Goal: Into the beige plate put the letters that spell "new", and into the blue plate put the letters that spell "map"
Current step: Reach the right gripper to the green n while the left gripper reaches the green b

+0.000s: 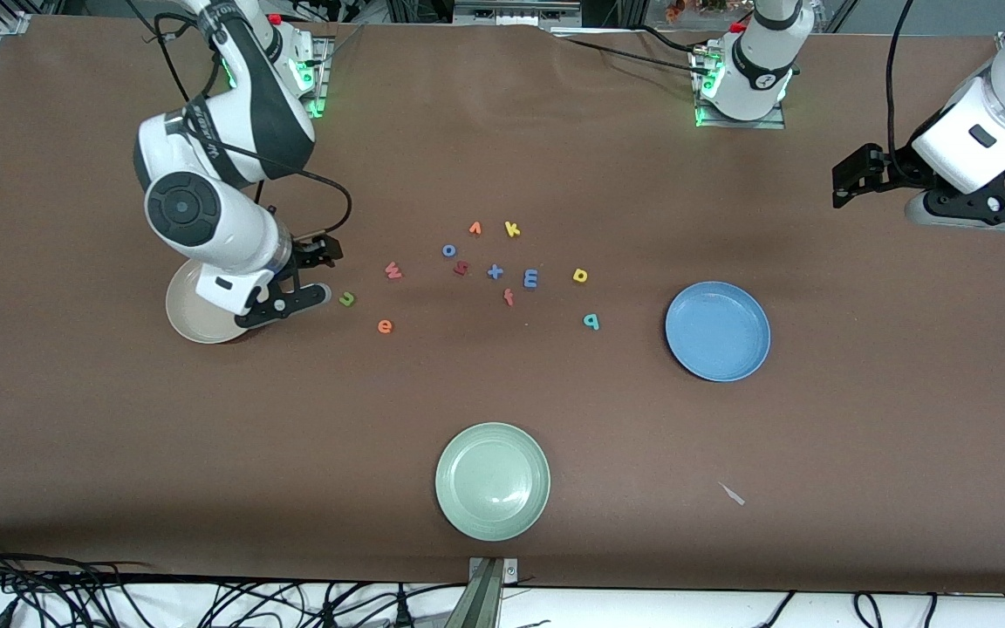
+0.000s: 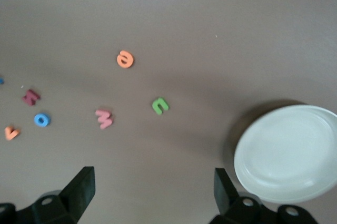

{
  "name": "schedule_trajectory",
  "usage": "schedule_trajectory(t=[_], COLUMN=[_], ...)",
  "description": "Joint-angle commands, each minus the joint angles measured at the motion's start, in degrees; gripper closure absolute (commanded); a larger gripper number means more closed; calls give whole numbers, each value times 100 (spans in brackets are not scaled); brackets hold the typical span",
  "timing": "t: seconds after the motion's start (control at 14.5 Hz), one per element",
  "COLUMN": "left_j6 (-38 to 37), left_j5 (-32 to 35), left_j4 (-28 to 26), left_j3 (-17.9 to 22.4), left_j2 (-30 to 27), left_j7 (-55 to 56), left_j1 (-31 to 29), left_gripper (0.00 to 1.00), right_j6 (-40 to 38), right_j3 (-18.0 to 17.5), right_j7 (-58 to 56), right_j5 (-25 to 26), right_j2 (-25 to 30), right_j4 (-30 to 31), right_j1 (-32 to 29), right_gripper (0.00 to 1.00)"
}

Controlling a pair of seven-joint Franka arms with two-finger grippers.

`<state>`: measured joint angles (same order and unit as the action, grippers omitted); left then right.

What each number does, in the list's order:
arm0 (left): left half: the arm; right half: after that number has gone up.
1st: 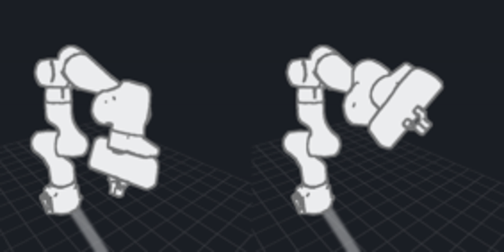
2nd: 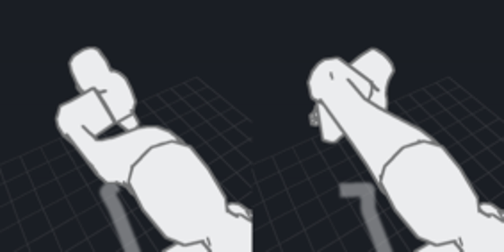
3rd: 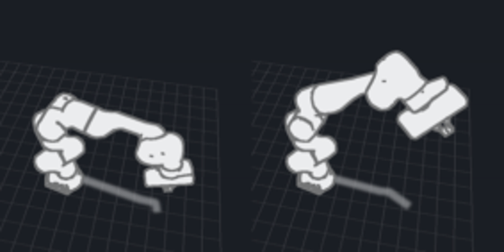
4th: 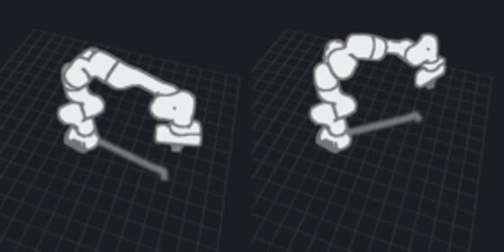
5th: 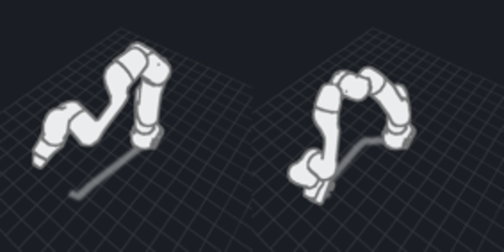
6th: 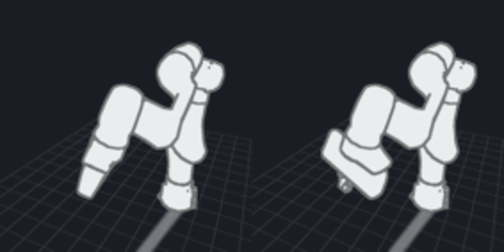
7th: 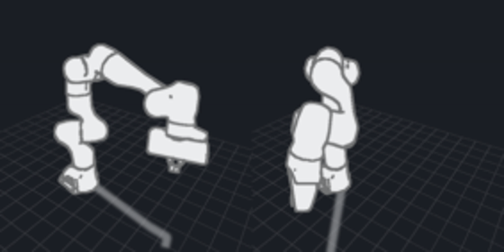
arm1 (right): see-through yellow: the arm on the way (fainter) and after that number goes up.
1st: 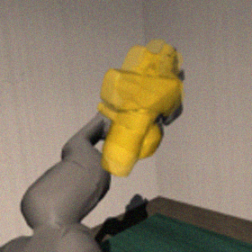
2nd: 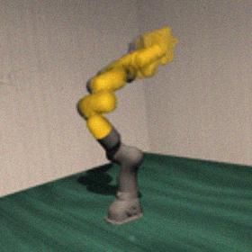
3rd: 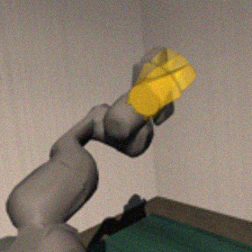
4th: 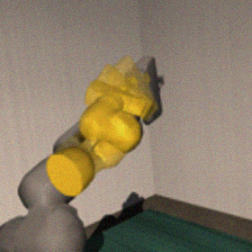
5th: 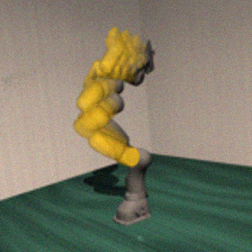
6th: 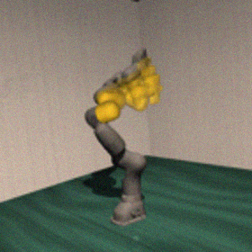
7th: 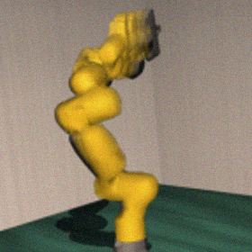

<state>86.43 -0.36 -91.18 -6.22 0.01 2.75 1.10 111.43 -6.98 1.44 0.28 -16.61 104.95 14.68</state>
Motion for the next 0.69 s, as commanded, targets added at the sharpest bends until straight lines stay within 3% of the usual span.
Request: schedule_trajectory(t=[0.0,0.28,0.62], left_j6=[-144,-144,21], left_j5=[133,107,-8], left_j4=[206,197,407], left_j3=[-55,-37,-195], left_j2=[96,183,1340], left_j7=[-82,-64,-38], left_j1=[48,39,512], left_gripper=[0,0,0], right_j6=[982,2555,3156], right_j3=[-32,-76,-76], right_j7=[-91,-502,-1575], right_j5=[34,122,122], right_j2=[325,290,-26], right_j4=[920,1904,2135], right_j1=[-18,-18,-27], right_gripper=[0,0,0])
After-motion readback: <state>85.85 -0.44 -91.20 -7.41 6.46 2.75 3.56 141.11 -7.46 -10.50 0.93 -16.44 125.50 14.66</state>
